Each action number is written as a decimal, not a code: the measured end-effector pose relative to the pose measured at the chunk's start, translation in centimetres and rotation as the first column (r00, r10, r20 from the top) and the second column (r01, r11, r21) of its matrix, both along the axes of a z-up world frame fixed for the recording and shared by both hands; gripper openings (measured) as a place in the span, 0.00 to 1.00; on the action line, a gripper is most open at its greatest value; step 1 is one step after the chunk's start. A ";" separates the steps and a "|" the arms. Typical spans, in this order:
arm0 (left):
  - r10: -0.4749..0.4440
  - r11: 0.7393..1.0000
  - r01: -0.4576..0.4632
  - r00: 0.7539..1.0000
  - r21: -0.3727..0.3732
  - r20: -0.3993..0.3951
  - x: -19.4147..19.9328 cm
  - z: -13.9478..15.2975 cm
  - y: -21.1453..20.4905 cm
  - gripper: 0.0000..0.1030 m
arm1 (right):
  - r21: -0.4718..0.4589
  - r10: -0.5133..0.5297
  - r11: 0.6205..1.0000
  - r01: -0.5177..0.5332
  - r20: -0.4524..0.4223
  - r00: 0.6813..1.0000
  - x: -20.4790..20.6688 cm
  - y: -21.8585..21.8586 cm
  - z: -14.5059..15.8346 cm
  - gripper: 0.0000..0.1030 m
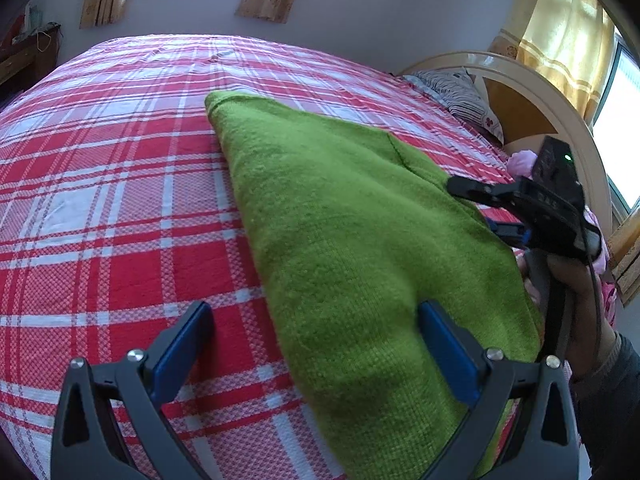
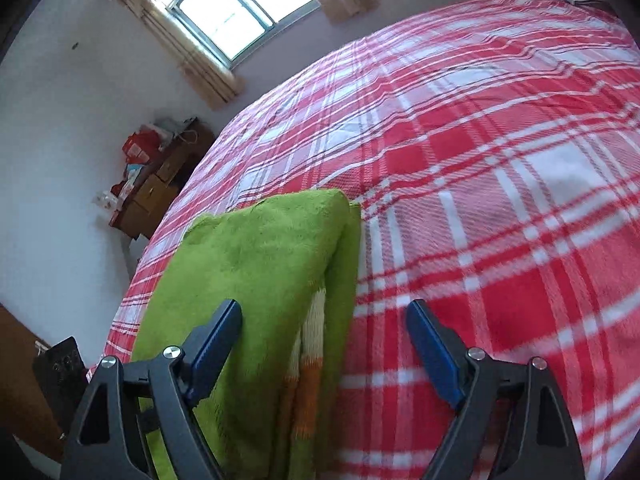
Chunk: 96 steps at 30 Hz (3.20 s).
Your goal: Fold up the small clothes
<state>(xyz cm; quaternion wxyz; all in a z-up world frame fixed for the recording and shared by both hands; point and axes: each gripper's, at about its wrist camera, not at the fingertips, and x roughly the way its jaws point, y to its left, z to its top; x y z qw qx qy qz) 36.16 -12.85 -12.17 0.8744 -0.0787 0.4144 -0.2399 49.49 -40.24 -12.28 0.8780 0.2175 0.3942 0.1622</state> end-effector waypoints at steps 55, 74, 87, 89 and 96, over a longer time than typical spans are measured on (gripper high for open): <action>0.005 1.000 -0.005 0.996 -0.006 0.094 -9.1 4.9 6.4 0.39 | 0.093 0.277 0.951 -0.296 0.179 0.944 -6.9 12.8 3.8 0.24; 0.185 0.983 -0.185 0.975 -0.014 0.123 -13.2 4.9 15.2 0.39 | 0.122 0.439 0.876 -0.466 0.195 0.877 -7.4 24.9 3.7 0.23; 0.272 0.962 -0.269 0.954 -0.045 0.126 -14.7 4.5 20.2 0.39 | 0.126 0.514 0.831 -0.541 0.193 0.835 -7.5 31.7 3.4 0.23; 0.283 0.959 -0.279 0.951 -0.049 0.126 -14.9 4.5 20.9 0.39 | 0.127 0.527 0.823 -0.553 0.191 0.828 -7.6 32.6 3.3 0.23; 0.324 0.946 -0.319 0.936 -0.058 0.136 -15.5 4.7 22.9 0.39 | 0.129 0.565 0.796 -0.591 0.190 0.803 -7.5 35.6 3.2 0.23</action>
